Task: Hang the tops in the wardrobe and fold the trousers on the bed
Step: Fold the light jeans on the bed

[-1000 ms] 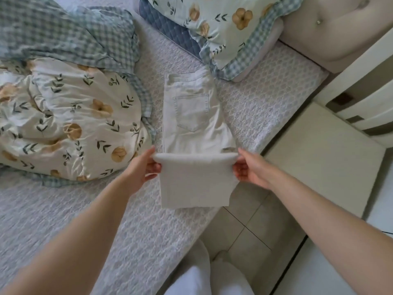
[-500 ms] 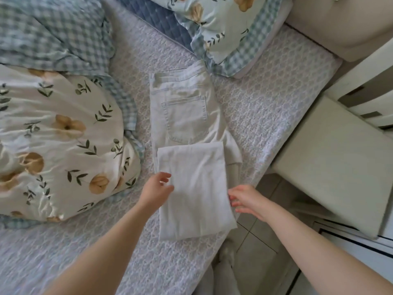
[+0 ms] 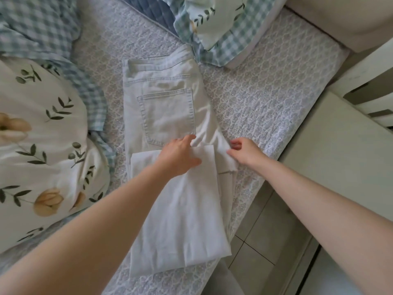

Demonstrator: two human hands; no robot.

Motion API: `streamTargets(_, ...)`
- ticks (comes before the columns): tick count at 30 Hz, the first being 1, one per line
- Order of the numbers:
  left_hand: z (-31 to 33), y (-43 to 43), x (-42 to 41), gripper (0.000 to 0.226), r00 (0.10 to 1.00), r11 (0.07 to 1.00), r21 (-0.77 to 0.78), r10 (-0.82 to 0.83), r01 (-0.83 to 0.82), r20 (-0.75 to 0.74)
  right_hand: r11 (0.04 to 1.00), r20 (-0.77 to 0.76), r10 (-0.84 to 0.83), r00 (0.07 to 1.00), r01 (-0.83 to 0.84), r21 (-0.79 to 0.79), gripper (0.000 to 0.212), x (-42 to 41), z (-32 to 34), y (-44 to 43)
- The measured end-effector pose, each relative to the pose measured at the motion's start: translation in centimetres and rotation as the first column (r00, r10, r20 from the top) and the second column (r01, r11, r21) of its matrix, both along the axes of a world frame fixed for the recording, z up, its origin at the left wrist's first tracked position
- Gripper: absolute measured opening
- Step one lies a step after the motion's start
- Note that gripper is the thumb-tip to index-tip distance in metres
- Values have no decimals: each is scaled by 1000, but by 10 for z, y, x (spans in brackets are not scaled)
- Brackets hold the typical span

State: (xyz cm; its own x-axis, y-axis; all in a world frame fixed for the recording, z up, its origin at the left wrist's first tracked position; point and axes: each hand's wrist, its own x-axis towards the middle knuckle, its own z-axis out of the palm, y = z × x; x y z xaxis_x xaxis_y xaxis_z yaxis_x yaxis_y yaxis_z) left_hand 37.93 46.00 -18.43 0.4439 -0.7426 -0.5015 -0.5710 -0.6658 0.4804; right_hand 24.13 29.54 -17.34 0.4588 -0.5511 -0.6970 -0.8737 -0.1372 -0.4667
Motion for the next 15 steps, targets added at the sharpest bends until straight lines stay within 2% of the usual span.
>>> streamTargets(3, 7, -5, 5, 56, 997, 998, 61, -8, 13, -82, 993, -48, 118, 992, -117, 25, 45, 6, -5, 0)
streamTargets(6, 26, 7, 5, 26, 985, 993, 74, -86, 98, -148, 988, -61, 63, 996, -53, 145, 37, 3, -4, 0)
streamTargets(7, 33, 12, 3, 24, 979, 987, 86, -123, 138, -166, 986, -71, 44, 997, -32, 164, 31, 2, -1, 0)
streamTargets(9, 50, 24, -2, 27, 966, 973, 98, -187, 207, -180, 991, -88, 38, 995, -27, 128, 22, 2, 6, 2)
streamTargets(11, 68, 35, -4, 29, 948, 963, 62, -245, 262, -202, 994, -90, 113, 989, -113, 6, 26, 6, 16, 7)
streamTargets(13, 84, 46, -3, 9, 926, 947, 51, -297, 316, -232, 975, -63, 199, 978, -204, -86, 26, 11, 27, 18)
streamTargets(15, 100, 54, 1, 25, 904, 925, 68, -347, 374, -250, 969, 1, 237, 972, -236, -79, 29, 18, 34, 29)
